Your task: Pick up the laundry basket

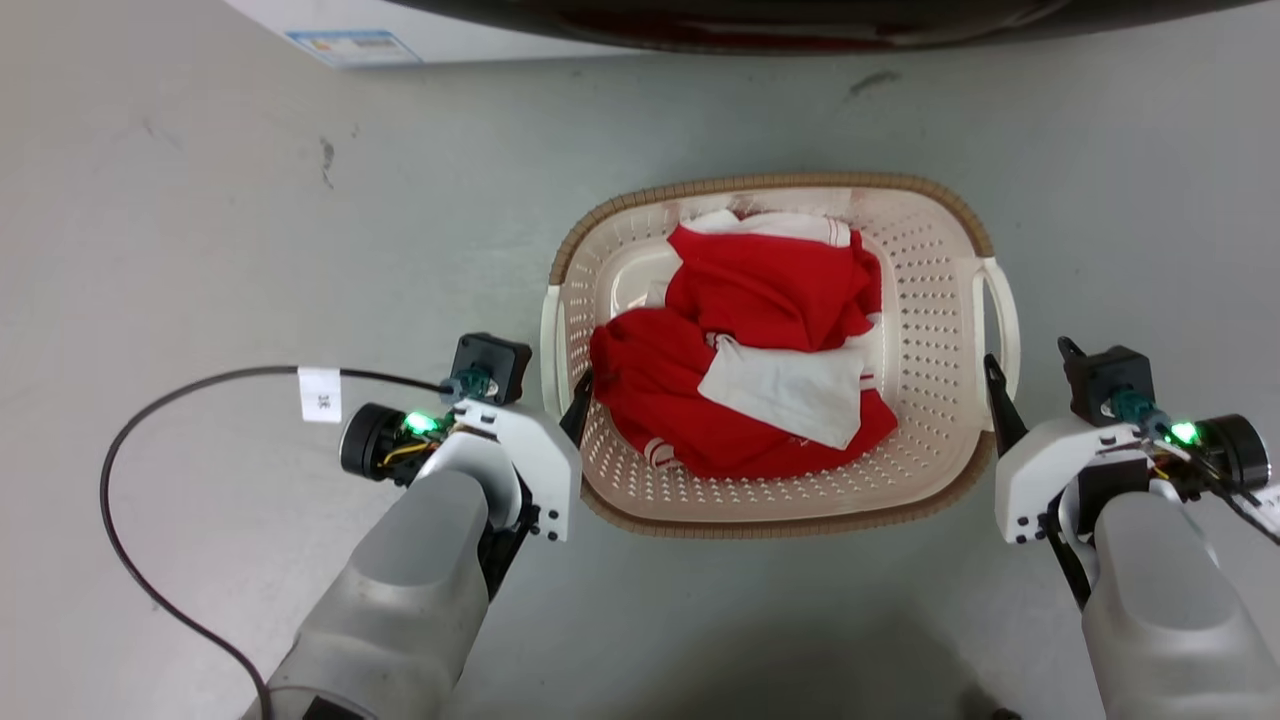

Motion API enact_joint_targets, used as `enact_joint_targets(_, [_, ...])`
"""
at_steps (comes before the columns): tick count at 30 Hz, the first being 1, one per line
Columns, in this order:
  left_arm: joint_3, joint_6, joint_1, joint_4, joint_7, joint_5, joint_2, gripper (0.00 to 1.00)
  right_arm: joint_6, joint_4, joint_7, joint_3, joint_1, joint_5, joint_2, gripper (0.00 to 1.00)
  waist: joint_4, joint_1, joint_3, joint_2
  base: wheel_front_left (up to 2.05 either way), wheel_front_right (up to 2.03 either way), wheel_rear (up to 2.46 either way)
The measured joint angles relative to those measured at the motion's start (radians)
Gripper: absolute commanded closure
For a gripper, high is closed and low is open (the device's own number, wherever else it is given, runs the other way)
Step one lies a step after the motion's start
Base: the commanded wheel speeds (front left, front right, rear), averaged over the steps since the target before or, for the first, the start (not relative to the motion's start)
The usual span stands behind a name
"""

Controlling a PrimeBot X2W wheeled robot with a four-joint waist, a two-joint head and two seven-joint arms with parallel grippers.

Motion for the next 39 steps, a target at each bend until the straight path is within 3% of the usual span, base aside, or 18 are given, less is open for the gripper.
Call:
enact_joint_targets(18, [-0.119,0.006,-0.108,0.062,0.027,-0.110,0.000,0.00,0.000,0.172,0.000,-0.023,-0.161,-0.060,-0.011,0.00,0.002,0.0000,0.121,0.0000,0.00,0.00,0.00])
enact_joint_targets(19, [-0.124,0.006,-0.111,0.064,0.031,-0.114,0.000,0.29,0.000,0.177,0.000,-0.023,-0.167,-0.063,-0.011,0.64,0.003,0.0000,0.125,0.0000,0.00,0.00,0.00])
enact_joint_targets(20, [-0.129,0.006,-0.114,0.065,0.031,-0.122,0.000,0.99,0.000,0.187,0.000,-0.021,-0.173,-0.068,-0.012,1.00,0.003,0.0000,0.128,0.0000,0.00,0.00,0.00])
enact_joint_targets(27, [-0.162,0.015,-0.123,0.078,0.025,-0.148,-0.009,1.00,0.002,0.199,0.000,-0.019,-0.180,-0.068,-0.001,1.00,0.003,-0.0001,0.127,0.0000,0.00,0.00,0.00])
enact_joint_targets(39, [-0.216,0.016,-0.067,0.100,0.035,-0.220,-0.002,1.00,0.001,0.268,-0.001,0.000,-0.148,-0.085,0.010,1.00,0.014,-0.0001,-0.016,0.0000,0.00,0.00,0.00])
